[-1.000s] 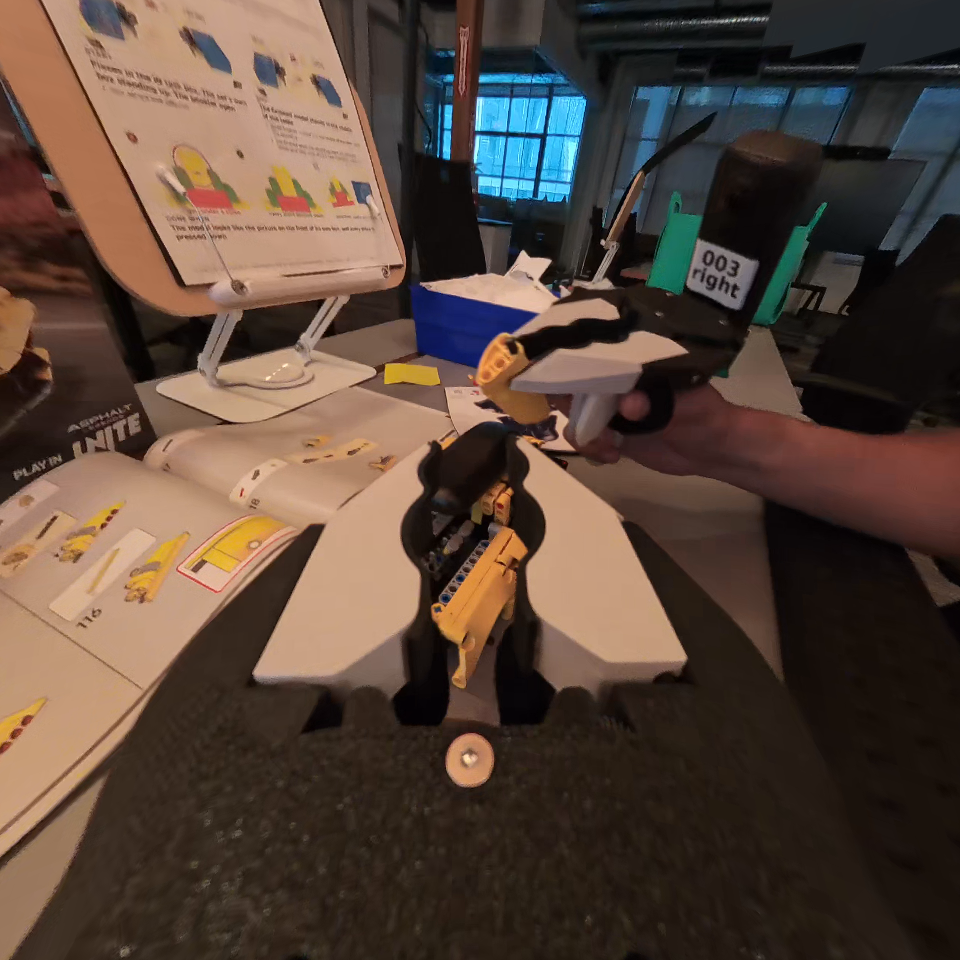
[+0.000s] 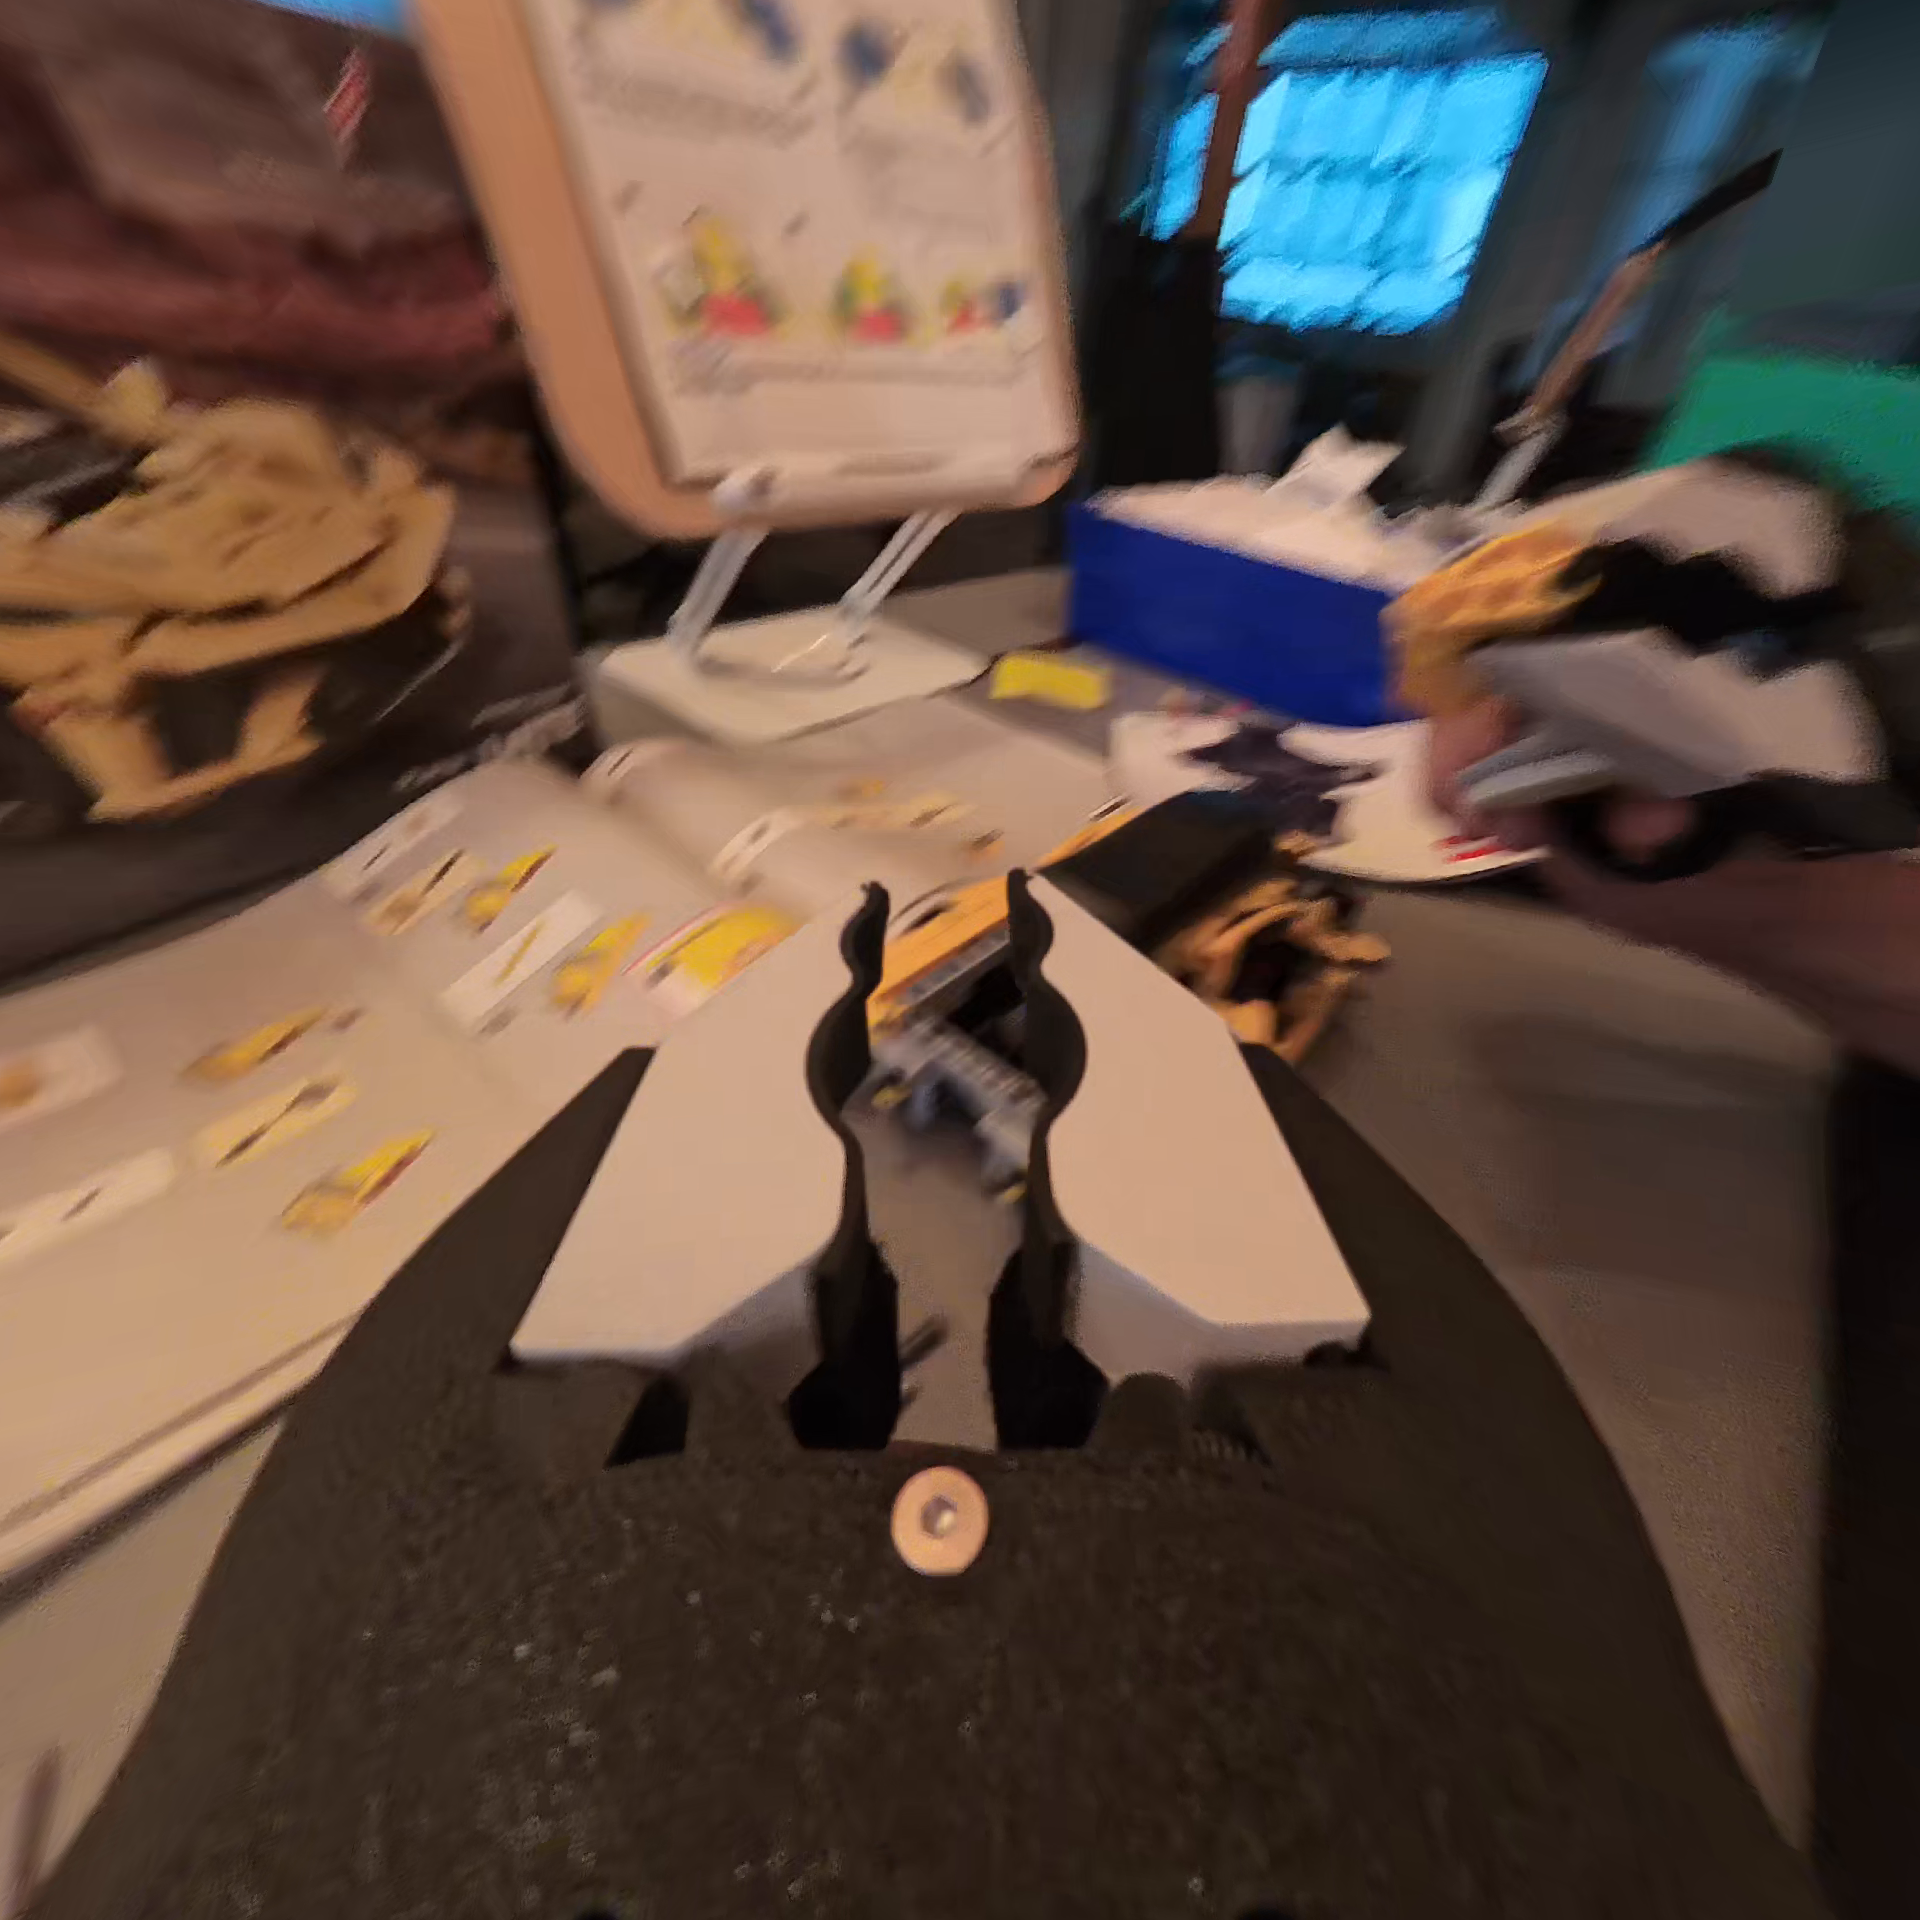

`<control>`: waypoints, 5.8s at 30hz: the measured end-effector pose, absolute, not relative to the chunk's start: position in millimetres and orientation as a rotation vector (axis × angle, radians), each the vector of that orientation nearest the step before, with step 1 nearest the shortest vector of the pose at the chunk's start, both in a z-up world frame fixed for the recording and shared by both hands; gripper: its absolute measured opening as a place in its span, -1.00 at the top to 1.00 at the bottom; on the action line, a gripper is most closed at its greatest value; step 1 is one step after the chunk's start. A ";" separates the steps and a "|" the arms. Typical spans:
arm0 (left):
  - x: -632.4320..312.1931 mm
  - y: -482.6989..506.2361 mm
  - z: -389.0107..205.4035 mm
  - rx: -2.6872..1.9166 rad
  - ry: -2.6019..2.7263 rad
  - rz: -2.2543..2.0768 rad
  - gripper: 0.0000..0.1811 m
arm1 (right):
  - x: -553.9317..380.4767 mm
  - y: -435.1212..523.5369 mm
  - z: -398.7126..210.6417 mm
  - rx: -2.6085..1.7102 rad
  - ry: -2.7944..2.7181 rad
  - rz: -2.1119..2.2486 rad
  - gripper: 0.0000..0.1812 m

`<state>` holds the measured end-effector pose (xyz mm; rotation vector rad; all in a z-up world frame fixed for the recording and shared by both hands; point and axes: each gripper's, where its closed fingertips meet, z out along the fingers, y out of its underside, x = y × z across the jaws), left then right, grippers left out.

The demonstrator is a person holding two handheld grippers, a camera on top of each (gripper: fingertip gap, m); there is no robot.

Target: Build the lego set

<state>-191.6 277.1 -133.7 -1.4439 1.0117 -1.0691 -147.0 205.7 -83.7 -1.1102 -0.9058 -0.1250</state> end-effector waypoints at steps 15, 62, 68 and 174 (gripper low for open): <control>-214.2 334.8 -186.0 -1.768 0.903 -0.815 0.74 | -116.4 226.9 -92.8 -1.227 -0.855 -0.311 0.85; -245.9 354.3 -181.5 -1.746 0.870 -0.614 0.75 | 47.9 32.8 -219.6 -2.128 -0.081 -0.133 0.49; -246.9 355.4 -184.4 -1.766 0.858 -0.636 0.75 | 77.5 33.5 -214.1 -2.086 0.051 -0.198 0.45; -361.2 -104.4 -292.8 -2.089 1.861 -0.900 0.99 | -147.4 64.3 -199.7 -1.945 -0.614 0.313 0.57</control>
